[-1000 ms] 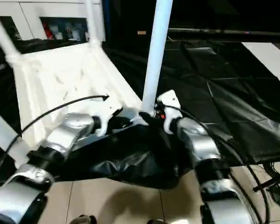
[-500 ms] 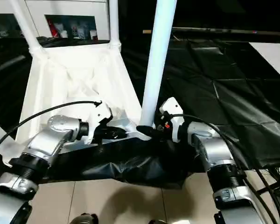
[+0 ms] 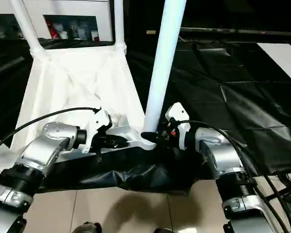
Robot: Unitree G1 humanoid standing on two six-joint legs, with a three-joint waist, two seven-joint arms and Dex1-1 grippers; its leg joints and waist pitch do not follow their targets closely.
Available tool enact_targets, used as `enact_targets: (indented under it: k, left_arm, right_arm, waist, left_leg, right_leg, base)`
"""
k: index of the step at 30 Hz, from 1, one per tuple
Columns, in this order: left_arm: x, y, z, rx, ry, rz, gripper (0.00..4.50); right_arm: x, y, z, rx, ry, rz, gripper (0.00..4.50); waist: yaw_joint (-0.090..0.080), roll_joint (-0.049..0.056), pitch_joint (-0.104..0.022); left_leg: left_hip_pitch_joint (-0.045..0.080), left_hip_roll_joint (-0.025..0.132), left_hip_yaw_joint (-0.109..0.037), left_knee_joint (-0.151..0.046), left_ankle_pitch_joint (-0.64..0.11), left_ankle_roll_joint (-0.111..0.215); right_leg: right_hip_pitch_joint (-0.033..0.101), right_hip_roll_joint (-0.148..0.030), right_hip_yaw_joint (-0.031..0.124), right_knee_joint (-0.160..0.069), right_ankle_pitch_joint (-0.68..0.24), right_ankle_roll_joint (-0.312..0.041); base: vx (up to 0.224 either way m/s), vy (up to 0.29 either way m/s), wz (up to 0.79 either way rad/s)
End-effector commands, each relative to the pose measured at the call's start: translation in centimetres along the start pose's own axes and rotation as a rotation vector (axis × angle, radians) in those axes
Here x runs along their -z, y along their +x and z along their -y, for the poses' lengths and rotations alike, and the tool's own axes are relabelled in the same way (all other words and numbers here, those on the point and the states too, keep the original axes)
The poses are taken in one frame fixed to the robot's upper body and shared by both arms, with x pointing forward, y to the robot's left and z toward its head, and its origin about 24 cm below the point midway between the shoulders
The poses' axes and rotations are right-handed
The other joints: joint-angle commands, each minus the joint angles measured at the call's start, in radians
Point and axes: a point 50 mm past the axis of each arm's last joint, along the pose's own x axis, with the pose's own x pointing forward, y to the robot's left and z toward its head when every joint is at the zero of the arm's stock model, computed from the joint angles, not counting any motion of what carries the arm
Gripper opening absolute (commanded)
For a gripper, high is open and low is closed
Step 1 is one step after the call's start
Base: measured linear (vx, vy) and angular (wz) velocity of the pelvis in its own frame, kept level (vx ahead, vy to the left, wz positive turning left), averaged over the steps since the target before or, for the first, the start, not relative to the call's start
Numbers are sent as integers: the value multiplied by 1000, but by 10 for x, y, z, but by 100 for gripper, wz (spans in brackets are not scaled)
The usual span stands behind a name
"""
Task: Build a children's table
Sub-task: Rotate leg to tighten
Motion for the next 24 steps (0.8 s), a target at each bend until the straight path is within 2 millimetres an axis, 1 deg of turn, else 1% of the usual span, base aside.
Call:
enact_targets:
  k: [1, 2, 3, 4, 5, 6, 7, 8, 9, 10, 11, 12, 13, 14, 15, 16, 17, 18, 19, 20, 21, 22, 23, 24]
  left_arm:
    - [-5, 9, 5, 33, -15, 63, 0]
    - [-5, 12, 0, -35, -26, 57, 0]
    - [-6, 15, -6, -112, -35, 46, 0]
    - [-7, 19, -13, -211, -51, 35, 0]
    - [-7, 19, -13, -211, -51, 35, 0]
    - [-8, 23, -19, -293, -67, 26, 0]
    - [-9, 26, -22, -346, -82, 26, 0]
    - [-10, 28, -24, -381, -92, 26, 0]
    - [-14, 35, -27, -448, -121, 31, 0]
    - [-21, 44, -29, -519, -141, 41, 0]
    - [-24, 48, -29, -539, -147, 46, 0]
    - [-27, 54, -27, -541, -146, 48, 0]
    - [-30, 59, -25, -534, -138, 47, 0]
    - [-31, 62, -23, -527, -126, 45, 0]
    - [-32, 64, -22, -525, -116, 42, 0]
    - [-34, 68, -20, -508, -90, 40, 0]
    - [-35, 71, -18, -483, -75, 37, 0]
    - [-35, 71, -18, -483, -75, 37, 0]
    - [-36, 74, -16, -451, -50, 34, 0]
    - [-36, 74, -16, -445, -41, 32, 0]
    - [-35, 74, -16, -443, -36, 27, 0]
    - [-34, 74, -16, -442, -35, 23, 0]
    - [-33, 72, -17, -435, -31, 18, 0]
    - [-32, 72, -17, -431, -29, 14, 0]
  right_arm:
    - [10, 6, -5, -8, 26, -24, 202]
    - [13, 9, 0, 70, 31, -32, 202]
    - [17, 12, 5, 158, 45, -43, 201]
    - [21, 15, 10, 264, 73, -58, 200]
    - [21, 15, 10, 264, 73, -58, 200]
    - [26, 18, 14, 353, 106, -71, 199]
    - [29, 20, 16, 414, 140, -68, 199]
    - [30, 22, 17, 454, 163, -68, 198]
    - [35, 28, 18, 555, 228, -64, 198]
    - [38, 35, 18, 668, 302, -59, 198]
    - [39, 38, 18, 710, 331, -58, 198]
    - [39, 45, 15, 738, 361, -46, 198]
    - [37, 51, 13, 744, 375, -32, 198]
    - [35, 56, 10, 733, 368, -22, 198]
    - [34, 60, 8, 727, 360, -15, 198]
    - [30, 67, 5, 711, 338, -6, 198]
    - [26, 72, 3, 700, 325, 5, 198]
    - [26, 72, 3, 700, 325, 5, 198]
    - [22, 76, 2, 703, 308, 19, 198]
    - [21, 77, 3, 711, 302, 22, 253]
    - [19, 77, 3, 715, 302, 33, 253]
    - [18, 77, 4, 716, 303, 40, 267]
    - [16, 76, 5, 705, 299, 51, 269]
    - [15, 76, 5, 699, 295, 56, 288]
  waist:
    - [0, -13, -55]
    - [-1, -15, -55]
    - [-2, -14, -54]
    - [-7, -13, -52]
    - [-7, -13, -52]
    - [-11, -16, -51]
    - [-10, -15, -50]
    - [-11, -15, -49]
    - [-11, -10, -47]
    - [-14, -10, -48]
    - [-15, -12, -51]
    - [-13, -3, -53]
    - [-14, -7, -53]
    - [-12, -4, -55]
    - [-11, -5, -56]
    - [-10, -1, -57]
    - [-11, 0, -58]
    - [-11, -2, -57]
    - [-11, -1, -56]
    - [-12, -1, -54]
    - [-12, 0, -54]
    - [-12, 0, -53]
    - [-12, 3, -52]
    - [-13, 2, -51]
  left_leg:
    - [13, 19, 5, -57, -184, 82]
    - [13, 19, 5, -57, -186, 81]
    - [13, 19, 5, -57, -189, 78]
    - [16, 16, 5, -60, -216, 50]
    - [16, 16, 5, -60, -216, 50]
    - [11, 14, 2, -62, -225, 33]
    - [13, 14, 1, -64, -237, 30]
    - [18, 13, 3, -63, -254, 25]
    - [18, 14, 2, -64, -263, 23]
    - [16, 12, 2, -65, -264, 11]
    - [16, 12, -1, -67, -263, 2]
    - [18, 12, -2, -66, -262, 0]
    - [18, 12, 0, -66, -269, 5]
    - [15, 11, -1, -65, -257, 8]
    - [14, 11, -1, -64, -252, 11]
    - [13, 11, 0, -63, -243, 20]
    - [12, 10, 0, -63, -240, 20]
    - [11, 10, 0, -63, -241, 22]
    - [13, 10, 0, -64, -252, 23]
    - [13, 9, -1, -66, -268, 21]
    - [16, 10, 0, -67, -293, 15]
    - [15, 11, -2, -69, -301, 14]
    - [15, 11, -3, -70, -309, 12]
    - [13, 11, -4, -72, -317, 10]
  right_leg:
    - [52, -43, 36, -61, -186, -231]
    - [53, -43, 36, -62, -191, -229]
    - [50, -43, 37, -63, -200, -229]
    - [46, -44, 38, -69, -258, -217]
    - [46, -44, 38, -69, -258, -217]
    - [52, -45, 36, -73, -298, -197]
    - [49, -45, 36, -76, -321, -188]
    - [44, -44, 37, -82, -346, -174]
    - [43, -46, 38, -83, -357, -170]
    - [42, -43, 39, -83, -359, -167]
    - [45, -43, 37, -82, -361, -160]
    - [44, -44, 37, -82, -352, -161]
    - [42, -41, 37, -84, -330, -159]
    - [46, -40, 36, -80, -291, -160]
    - [47, -40, 36, -78, -270, -161]
    - [47, -39, 36, -75, -231, -170]
    - [49, -39, 36, -75, -223, -172]
    - [50, -39, 35, -75, -223, -173]
    - [49, -39, 35, -77, -235, -172]
    - [48, -38, 34, -80, -262, -166]
    - [45, -40, 35, -85, -299, -158]
    - [46, -40, 35, -85, -315, -154]
    - [44, -40, 35, -87, -323, -152]
    - [45, -40, 35, -88, -332, -148]
  base:
    - [0, 0, 0]
    - [0, 0, 0]
    - [0, 0, 0]
    - [0, 0, 0]
    - [0, 0, 0]
    - [0, 0, 0]
    - [0, 0, 0]
    - [0, 0, 0]
    - [0, 0, 0]
    - [0, 0, 0]
    - [0, 0, 0]
    - [0, 0, 0]
    - [0, 0, 0]
    - [0, 0, 0]
    - [0, 0, 0]
    - [0, 0, 0]
    - [0, 0, 0]
    - [0, 0, 0]
    - [0, 0, 0]
    - [0, 0, 0]
    - [0, 0, 0]
    - [0, 0, 0]
    - [0, 0, 0]
    - [0, 0, 0]
